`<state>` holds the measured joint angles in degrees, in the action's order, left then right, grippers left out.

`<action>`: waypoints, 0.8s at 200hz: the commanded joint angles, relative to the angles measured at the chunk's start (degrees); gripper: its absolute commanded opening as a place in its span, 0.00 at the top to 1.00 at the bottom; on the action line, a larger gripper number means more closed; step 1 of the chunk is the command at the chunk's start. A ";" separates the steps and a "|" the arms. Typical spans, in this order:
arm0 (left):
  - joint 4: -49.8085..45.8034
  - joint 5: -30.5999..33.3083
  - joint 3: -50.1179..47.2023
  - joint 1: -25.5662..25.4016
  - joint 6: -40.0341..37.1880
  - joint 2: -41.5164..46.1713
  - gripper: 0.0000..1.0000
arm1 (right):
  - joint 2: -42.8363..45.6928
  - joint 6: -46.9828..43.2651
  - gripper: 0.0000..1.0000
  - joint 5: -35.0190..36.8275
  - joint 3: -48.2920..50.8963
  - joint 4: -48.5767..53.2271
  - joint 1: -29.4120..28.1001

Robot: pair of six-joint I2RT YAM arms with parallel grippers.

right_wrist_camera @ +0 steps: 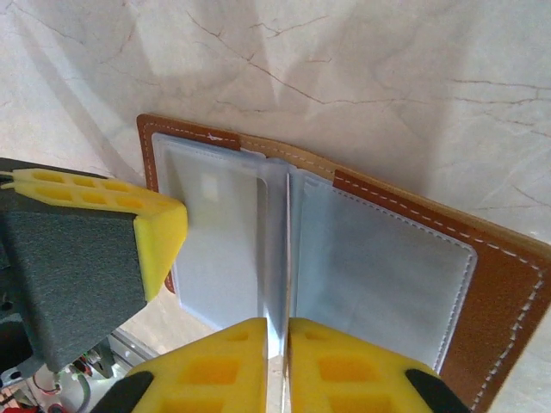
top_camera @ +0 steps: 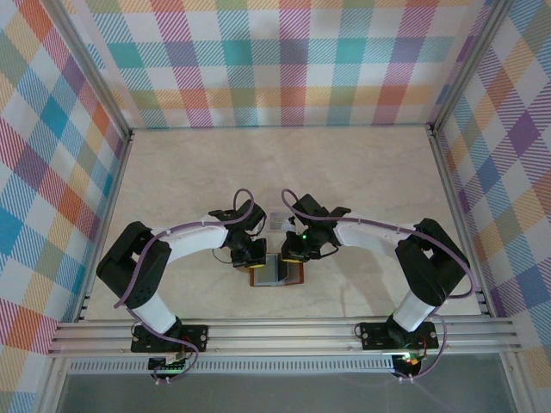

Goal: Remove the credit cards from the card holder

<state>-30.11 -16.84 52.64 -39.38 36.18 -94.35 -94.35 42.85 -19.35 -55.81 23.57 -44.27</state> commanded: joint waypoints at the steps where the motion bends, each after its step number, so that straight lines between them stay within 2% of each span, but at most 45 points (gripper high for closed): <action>1: -3.67 2.43 -0.19 -0.97 -0.28 -2.16 0.93 | -0.18 0.70 0.86 -0.77 1.13 -0.26 -0.20; 45: -3.64 2.44 -0.19 -0.96 -0.30 -1.95 0.93 | 0.78 0.47 0.92 -0.16 1.10 0.18 -0.20; 100: -3.75 2.17 0.27 -1.04 -0.22 -0.32 0.90 | 6.45 -5.01 0.94 9.34 -2.05 8.55 -0.06; 148: -4.12 2.12 1.63 -1.03 -0.17 1.07 0.87 | 9.12 -21.64 0.94 16.47 -7.01 12.34 -0.03; 160: -4.52 2.40 1.94 -1.05 -0.22 1.65 0.86 | 8.68 -28.38 0.95 17.32 -9.19 13.25 0.07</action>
<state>-31.29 -16.36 53.32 -39.72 36.21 -94.39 -86.28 28.97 -6.33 -60.88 33.28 -44.27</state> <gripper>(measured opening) 0.136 0.068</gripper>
